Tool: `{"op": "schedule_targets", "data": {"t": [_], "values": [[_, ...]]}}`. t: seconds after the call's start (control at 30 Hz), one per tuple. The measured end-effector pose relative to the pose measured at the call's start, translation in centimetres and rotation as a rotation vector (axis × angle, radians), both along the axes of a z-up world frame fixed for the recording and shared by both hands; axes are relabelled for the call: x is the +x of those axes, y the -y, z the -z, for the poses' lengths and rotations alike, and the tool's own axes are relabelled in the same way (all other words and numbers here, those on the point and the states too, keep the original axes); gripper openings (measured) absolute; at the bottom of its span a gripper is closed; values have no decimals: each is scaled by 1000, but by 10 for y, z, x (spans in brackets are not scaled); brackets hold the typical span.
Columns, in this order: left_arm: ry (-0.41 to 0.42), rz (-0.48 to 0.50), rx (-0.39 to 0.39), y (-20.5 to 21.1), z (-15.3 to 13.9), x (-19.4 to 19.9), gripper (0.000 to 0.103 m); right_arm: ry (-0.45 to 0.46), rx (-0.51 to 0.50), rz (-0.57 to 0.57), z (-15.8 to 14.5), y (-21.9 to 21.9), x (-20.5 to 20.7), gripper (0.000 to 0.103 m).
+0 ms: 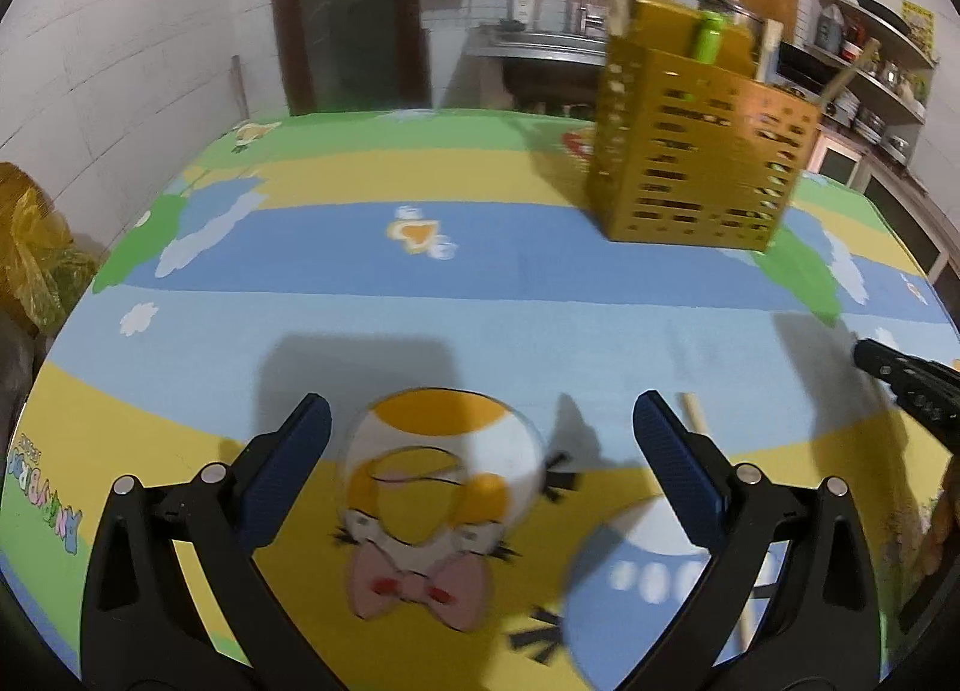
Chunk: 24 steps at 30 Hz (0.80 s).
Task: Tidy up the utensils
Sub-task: 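Grasp another wooden chopstick with the left tool while the right tool holds its chopstick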
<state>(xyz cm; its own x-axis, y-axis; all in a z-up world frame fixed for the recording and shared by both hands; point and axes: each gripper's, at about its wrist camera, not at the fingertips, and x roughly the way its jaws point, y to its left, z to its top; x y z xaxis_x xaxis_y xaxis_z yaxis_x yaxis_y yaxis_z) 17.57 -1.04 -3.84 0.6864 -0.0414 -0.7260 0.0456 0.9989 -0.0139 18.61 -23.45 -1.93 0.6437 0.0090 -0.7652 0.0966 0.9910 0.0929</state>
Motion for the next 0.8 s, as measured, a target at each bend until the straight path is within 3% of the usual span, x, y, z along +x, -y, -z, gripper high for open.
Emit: {"op": "schedule_targets", "data": {"t": [0.2, 0.43, 0.73, 0.8], "values": [[-46, -1, -55, 25, 0, -5, 98, 5, 14, -30, 2, -5, -3, 6], [-108, 0, -47, 47, 14, -3, 98, 10, 52, -33, 2, 1, -9, 6], [-79, 37, 64, 77, 20, -7, 97, 9, 54, -34, 3, 2, -10, 6], [-95, 42, 52, 78, 23, -5, 89, 9, 54, -33, 3, 2, -10, 6]]}}
